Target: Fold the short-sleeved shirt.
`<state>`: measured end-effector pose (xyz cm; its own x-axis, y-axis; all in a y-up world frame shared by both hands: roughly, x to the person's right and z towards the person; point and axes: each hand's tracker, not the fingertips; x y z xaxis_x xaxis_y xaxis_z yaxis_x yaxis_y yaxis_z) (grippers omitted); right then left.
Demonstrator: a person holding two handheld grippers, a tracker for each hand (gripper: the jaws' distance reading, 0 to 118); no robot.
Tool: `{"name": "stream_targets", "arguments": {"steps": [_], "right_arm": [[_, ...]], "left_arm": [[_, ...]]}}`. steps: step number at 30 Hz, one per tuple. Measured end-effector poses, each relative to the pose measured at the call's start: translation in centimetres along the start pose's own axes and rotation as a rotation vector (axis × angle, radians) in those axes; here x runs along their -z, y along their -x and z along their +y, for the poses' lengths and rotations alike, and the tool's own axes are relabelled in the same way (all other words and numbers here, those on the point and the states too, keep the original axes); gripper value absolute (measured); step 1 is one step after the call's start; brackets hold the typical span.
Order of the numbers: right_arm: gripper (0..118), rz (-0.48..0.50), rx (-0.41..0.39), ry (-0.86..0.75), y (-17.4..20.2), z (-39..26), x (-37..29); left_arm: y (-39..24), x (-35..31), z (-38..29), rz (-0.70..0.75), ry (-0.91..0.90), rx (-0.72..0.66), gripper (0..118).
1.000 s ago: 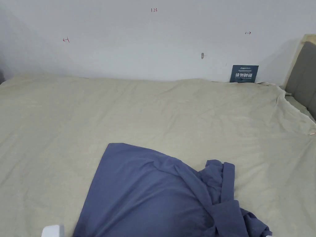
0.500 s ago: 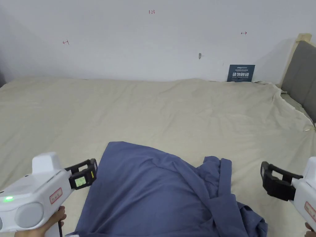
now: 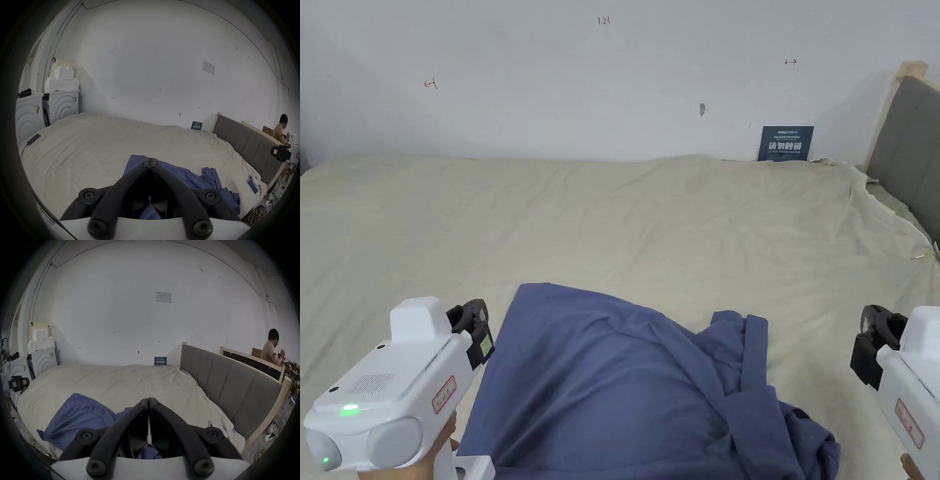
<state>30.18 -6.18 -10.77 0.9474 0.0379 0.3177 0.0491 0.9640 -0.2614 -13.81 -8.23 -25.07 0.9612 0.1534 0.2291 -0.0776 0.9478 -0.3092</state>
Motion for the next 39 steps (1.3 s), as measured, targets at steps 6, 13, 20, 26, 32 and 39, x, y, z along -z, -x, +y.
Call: {"name": "stream_targets", "arguments": {"steps": [6,13,20,26,32,39], "right_arm": [[0,0.01,0.018,0.003,-0.1,0.2,0.6],[0,0.009,0.025,0.016,-0.5,0.4,2.5],[0,0.0,0.012,0.045,-0.8,0.2,5.7],[0,-0.019,0.016,0.087,-0.7,-0.5,9.1],[0,-0.033,0.007,0.144,-0.3,-1.7,13.0],[0,-0.042,-0.008,0.209,-0.3,-3.5,17.4]], "left_arm": [[-0.2,1.8,0.7,-0.027,0.04,0.018,0],[-0.2,5.2,1.7,-0.041,0.094,0.054,0],[0.5,13.6,3.6,-0.059,0.257,0.083,0],[2.6,24.4,4.1,-0.055,0.453,-0.013,16],[3.8,34.8,2.4,0.03,0.639,-0.008,92],[5.2,43.5,-1.8,0.103,0.733,0.041,89]]}}
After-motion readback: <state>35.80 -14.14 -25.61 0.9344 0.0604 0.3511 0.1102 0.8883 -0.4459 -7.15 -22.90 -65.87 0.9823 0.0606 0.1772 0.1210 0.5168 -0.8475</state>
